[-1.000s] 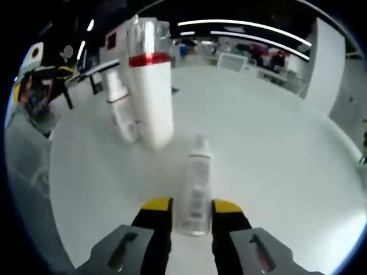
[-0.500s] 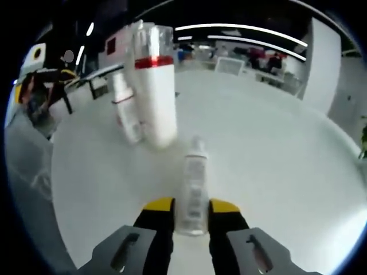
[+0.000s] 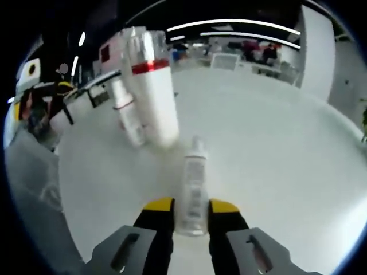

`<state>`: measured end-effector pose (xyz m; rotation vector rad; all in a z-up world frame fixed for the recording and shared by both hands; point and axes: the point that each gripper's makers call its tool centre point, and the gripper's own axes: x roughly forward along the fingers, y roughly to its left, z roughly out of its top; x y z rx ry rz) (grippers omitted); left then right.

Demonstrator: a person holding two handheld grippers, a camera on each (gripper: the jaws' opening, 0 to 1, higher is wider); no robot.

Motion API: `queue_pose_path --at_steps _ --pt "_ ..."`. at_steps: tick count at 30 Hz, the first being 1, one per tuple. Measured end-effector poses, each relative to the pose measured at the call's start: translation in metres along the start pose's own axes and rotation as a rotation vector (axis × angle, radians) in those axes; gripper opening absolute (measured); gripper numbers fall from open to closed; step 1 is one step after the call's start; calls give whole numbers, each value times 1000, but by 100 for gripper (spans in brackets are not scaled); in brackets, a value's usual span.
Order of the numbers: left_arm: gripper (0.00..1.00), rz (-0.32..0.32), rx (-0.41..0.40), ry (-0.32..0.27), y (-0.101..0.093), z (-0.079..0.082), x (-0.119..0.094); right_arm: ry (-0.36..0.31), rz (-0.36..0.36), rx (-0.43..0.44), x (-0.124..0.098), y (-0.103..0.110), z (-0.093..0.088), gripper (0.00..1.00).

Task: Arrange the skincare products in the storage area until every visible bottle or jar stands upright without overlapping.

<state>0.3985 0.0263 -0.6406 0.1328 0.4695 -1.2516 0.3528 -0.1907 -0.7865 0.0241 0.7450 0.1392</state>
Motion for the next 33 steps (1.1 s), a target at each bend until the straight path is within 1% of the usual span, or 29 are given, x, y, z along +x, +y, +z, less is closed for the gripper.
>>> queue_pose_path --at_steps 3,9,15,17,18,20,23,29,32,33 --pt "97 -8 -3 8 -2 -2 3 4 5 2 0 2 -1 14" --pt "96 -23 -1 7 -5 -1 4 2 16 49 -4 5 -4 14" --pt "96 -33 -6 10 -6 -3 7 -21 51 159 -8 10 -7 14" --pt "94 -35 -8 14 -6 -3 8 -28 64 206 -9 12 -8 14" --pt "94 -37 -8 16 -6 -3 8 -29 80 248 -10 14 -9 14" --pt "94 -44 -7 17 -9 -3 9 -35 86 266 -12 12 -9 14" --pt "94 -56 -13 8 -15 -1 11 -36 96 283 -14 15 -10 14" --pt "94 -69 -17 5 -17 0 12 -78 152 379 -24 24 -3 14" --pt "94 -72 -18 5 -18 0 13 -83 154 390 -29 24 -4 14" --pt "94 -74 -19 6 -19 0 13 -94 153 400 -31 24 -2 14"
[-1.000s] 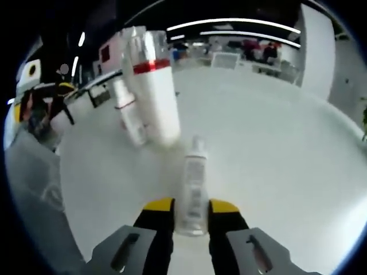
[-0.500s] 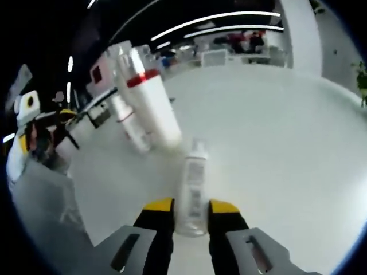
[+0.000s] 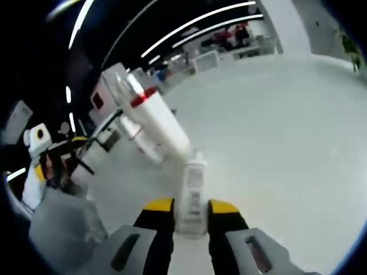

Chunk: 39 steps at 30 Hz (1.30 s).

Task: Arrange the skincare products in the storage area until every visible bottle or jar stands upright without overlapping.

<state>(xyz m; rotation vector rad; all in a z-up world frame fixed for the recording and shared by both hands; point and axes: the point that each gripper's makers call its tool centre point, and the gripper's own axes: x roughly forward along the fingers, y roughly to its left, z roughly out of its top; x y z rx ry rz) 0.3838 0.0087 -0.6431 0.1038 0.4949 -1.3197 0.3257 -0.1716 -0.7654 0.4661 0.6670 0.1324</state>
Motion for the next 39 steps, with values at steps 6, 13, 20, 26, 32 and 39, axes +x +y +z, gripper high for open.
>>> queue_pose_path --at_steps 6,13,20,26,32,39 --pt "93 -14 -1 0 -3 0 3 -24 43 120 -3 5 -1 14" --pt "92 -27 -2 0 -7 0 4 -82 165 392 -4 14 4 13" --pt "92 -32 -22 -5 -7 -1 5 -124 231 540 -5 16 6 13" --pt "91 -35 -36 4 -6 -5 8 -127 250 542 -11 26 5 13" --pt "91 -65 -56 -15 -15 -1 12 -163 314 542 -22 46 14 14" --pt "88 -76 -81 -49 -21 8 16 -206 378 506 -36 70 32 14"
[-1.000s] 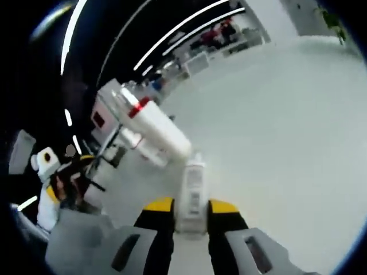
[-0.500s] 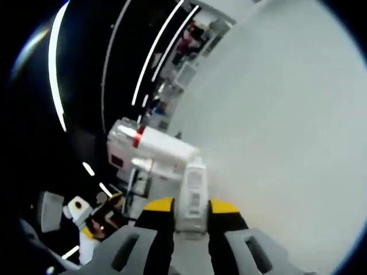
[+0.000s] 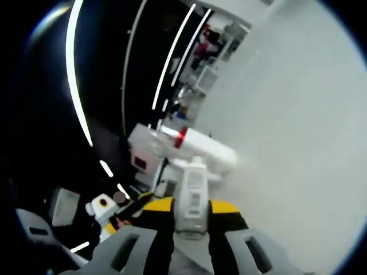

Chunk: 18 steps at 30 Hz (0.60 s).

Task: Arrange the skincare products in the storage area until every visible bottle or jar stands upright without overlapping.

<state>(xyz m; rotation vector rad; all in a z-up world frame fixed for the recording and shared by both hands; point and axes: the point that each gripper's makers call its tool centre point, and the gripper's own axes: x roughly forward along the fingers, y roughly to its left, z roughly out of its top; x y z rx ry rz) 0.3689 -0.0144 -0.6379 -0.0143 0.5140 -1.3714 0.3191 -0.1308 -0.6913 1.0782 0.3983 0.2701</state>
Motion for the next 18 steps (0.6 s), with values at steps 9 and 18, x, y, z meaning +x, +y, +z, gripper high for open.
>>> queue_pose_path --at_steps 9,18 --pt "83 -83 -123 -106 -11 22 3 -10 81 -11 0 34 2 14" --pt "76 -127 -145 -134 -12 36 12 5 148 -54 7 66 1 14"
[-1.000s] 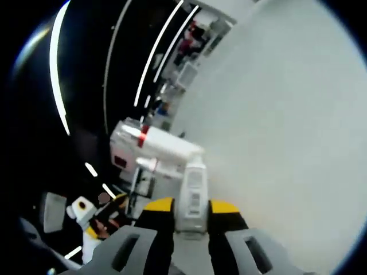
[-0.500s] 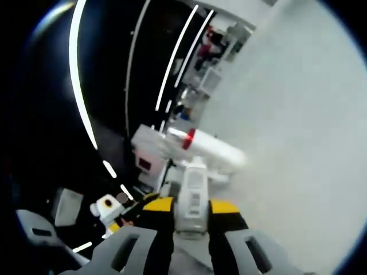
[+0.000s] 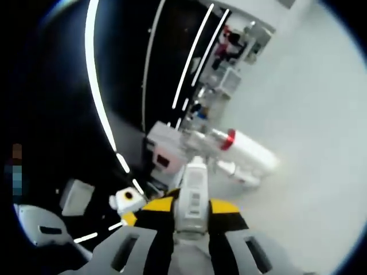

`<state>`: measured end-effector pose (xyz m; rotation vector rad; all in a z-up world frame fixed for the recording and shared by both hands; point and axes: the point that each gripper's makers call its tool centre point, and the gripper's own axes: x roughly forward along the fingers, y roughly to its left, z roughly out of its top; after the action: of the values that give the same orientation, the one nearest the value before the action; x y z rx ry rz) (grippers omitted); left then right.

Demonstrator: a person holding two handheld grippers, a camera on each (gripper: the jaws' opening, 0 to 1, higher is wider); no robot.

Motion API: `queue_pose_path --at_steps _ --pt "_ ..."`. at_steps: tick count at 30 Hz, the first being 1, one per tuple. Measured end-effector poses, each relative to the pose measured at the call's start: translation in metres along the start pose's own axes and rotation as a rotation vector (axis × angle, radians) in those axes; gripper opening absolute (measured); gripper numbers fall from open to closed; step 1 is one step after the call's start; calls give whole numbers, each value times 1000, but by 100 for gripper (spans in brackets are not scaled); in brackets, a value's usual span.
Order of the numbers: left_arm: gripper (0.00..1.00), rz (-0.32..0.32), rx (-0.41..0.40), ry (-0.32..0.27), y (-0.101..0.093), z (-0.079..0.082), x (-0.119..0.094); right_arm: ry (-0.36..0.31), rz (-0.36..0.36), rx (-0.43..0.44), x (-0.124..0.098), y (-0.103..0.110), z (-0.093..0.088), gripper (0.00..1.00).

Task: Arrange the skincare products in the storage area until every visible bottle or jar stands upright without overlapping.

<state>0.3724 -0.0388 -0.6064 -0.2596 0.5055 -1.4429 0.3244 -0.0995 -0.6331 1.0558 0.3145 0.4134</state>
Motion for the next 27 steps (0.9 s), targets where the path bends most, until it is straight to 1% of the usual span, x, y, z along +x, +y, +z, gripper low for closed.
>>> queue_pose_path --at_steps 3,5,8,10,11,14,15,18,23,24,27 --pt "72 -51 -54 -29 -8 9 7 1 21 -6 3 9 1 14" --pt "70 -71 -64 -30 -11 11 12 -1 30 -12 4 14 1 14" --pt "70 -78 -77 -37 -9 14 16 -10 47 -16 3 20 2 14" --pt "70 -95 -102 -36 -9 15 20 -10 51 -23 3 23 2 14" --pt "70 -107 -110 -38 -10 15 21 -10 52 -23 3 24 2 14" --pt "67 -160 -165 -70 -17 19 29 -11 63 -29 3 28 2 14" --pt "67 -168 -189 -69 -19 19 31 -11 63 -31 3 28 2 14" --pt "66 -187 -228 -84 -22 20 38 -9 65 -34 2 29 1 14" --pt "61 -216 -259 -82 -24 22 48 1 76 -37 3 32 -2 14" --pt "60 -227 -280 -82 -24 22 49 3 78 -37 3 32 -3 14" --pt "58 -244 -302 -80 -24 23 53 2 94 -32 5 35 -3 14"
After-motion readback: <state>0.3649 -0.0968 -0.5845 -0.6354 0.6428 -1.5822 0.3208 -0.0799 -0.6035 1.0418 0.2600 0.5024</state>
